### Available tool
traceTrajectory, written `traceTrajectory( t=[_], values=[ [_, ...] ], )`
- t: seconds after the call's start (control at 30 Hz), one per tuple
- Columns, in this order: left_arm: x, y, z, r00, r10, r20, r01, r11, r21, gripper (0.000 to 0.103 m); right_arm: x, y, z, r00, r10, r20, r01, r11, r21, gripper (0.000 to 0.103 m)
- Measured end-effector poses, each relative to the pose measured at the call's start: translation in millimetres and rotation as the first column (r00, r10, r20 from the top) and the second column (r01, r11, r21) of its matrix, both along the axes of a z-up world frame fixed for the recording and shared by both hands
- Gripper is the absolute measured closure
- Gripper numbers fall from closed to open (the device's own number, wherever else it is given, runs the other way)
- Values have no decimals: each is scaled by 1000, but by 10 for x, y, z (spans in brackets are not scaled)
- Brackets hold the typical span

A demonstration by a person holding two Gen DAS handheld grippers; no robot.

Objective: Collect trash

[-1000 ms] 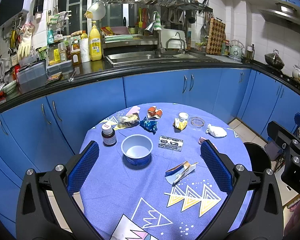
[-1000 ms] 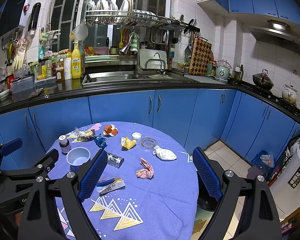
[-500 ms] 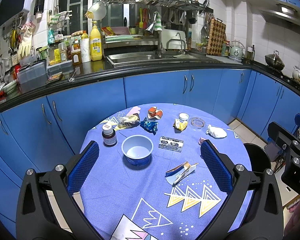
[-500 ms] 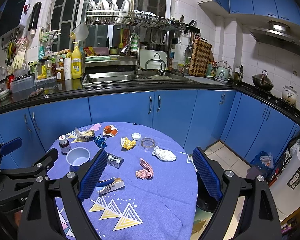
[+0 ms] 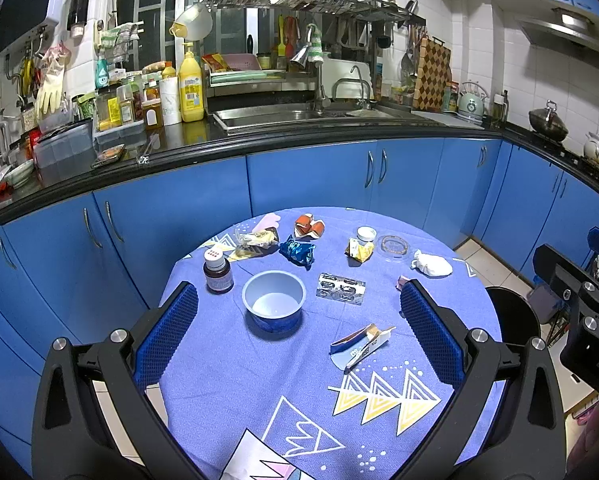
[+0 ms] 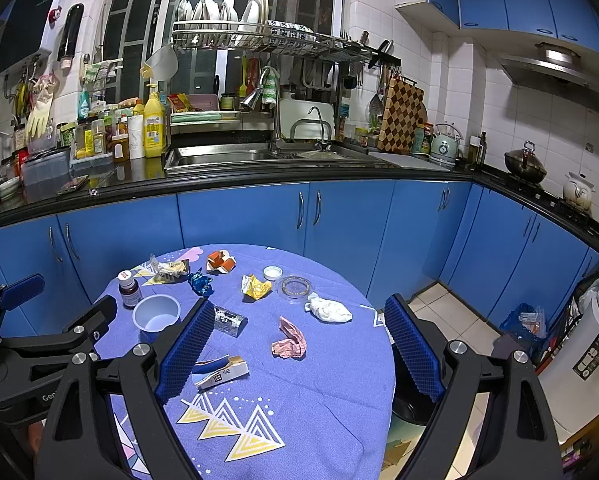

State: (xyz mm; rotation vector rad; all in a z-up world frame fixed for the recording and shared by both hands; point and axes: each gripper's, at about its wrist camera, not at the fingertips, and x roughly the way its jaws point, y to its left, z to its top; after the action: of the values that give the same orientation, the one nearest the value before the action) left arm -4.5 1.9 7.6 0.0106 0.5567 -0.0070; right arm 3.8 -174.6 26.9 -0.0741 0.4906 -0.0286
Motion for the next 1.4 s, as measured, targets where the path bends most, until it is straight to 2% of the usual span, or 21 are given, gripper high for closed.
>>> traceTrajectory(
  t=[1.03,1.23,1.4],
  values=[
    [62,12,-66,1000,7,-18,-7,1000,-6,3,55,-1,-91,1000,3,-22,-3,1000,-10,18],
    [171,30,-251,998,16,-60,-16,1000,6,3,185,2,-332,998,8,-66,-9,1000,-21,18],
    [374,82,-523,991,21,-132,-20,1000,14,3,455,31,-726,984,39,-174,-43,999,-24,18]
  ],
)
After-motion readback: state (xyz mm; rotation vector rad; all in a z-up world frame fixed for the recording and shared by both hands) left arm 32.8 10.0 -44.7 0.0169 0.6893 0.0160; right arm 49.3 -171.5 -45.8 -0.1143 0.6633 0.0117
